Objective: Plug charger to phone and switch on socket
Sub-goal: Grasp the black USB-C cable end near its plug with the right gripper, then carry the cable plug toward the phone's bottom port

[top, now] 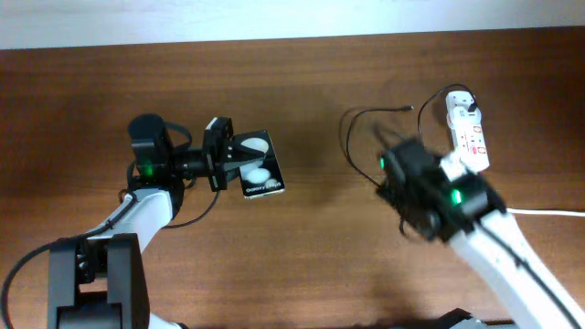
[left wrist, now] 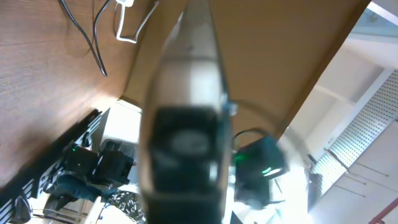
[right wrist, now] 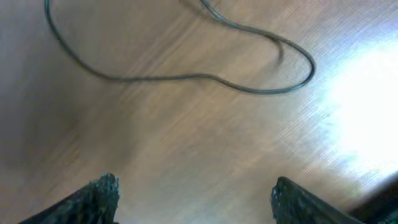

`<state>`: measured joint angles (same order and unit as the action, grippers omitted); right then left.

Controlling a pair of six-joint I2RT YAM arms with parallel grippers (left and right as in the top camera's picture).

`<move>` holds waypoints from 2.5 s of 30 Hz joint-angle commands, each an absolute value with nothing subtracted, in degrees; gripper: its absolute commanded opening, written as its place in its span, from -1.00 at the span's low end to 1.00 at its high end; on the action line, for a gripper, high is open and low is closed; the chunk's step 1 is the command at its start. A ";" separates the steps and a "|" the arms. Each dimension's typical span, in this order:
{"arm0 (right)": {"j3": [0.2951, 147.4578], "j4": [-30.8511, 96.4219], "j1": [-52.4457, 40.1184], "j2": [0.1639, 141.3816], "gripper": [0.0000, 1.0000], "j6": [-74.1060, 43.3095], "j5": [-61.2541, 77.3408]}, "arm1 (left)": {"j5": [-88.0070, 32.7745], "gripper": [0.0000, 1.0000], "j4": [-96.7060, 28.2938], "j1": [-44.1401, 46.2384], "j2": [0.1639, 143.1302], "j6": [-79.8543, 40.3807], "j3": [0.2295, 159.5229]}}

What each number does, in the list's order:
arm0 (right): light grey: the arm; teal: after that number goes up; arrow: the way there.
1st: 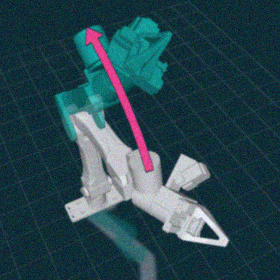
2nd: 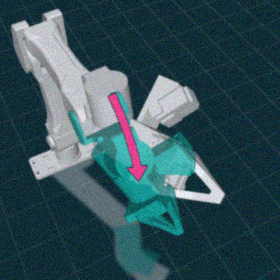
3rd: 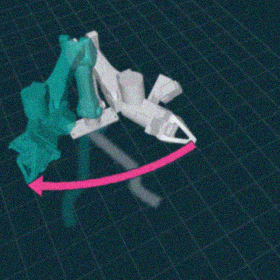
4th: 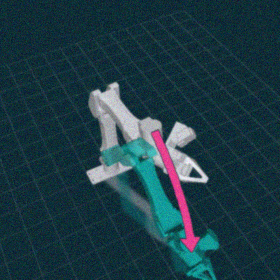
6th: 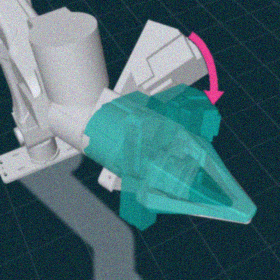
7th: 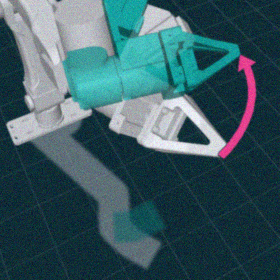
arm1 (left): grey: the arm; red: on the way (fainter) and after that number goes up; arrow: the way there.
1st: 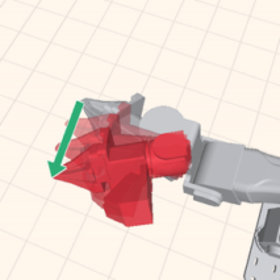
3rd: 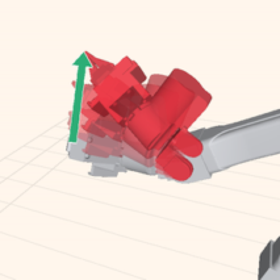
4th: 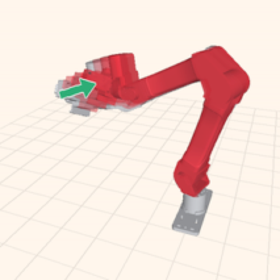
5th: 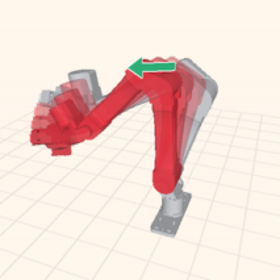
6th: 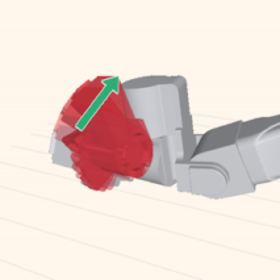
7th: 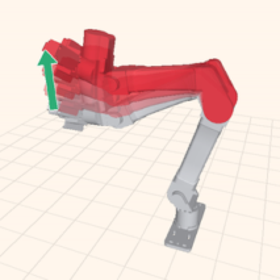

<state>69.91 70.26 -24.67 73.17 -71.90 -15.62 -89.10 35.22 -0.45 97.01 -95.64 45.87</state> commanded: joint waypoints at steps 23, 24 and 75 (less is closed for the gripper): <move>95.81 31.22 -6.81 129.19 -0.01 -68.97 -15.35 | -88.82 -1.00 35.51 -0.49 97.17 -94.65 47.09; 95.81 30.74 -6.66 129.21 -0.04 -68.97 -15.53 | -88.73 -1.00 35.51 -0.49 97.17 -94.65 47.09; 104.64 95.20 -36.16 71.85 -0.92 -45.36 -5.58 | -90.13 -1.00 35.53 -0.54 97.19 -89.01 47.09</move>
<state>105.67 95.02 -32.01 74.41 -41.65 -0.47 -89.21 35.20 -0.45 97.08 -90.11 46.13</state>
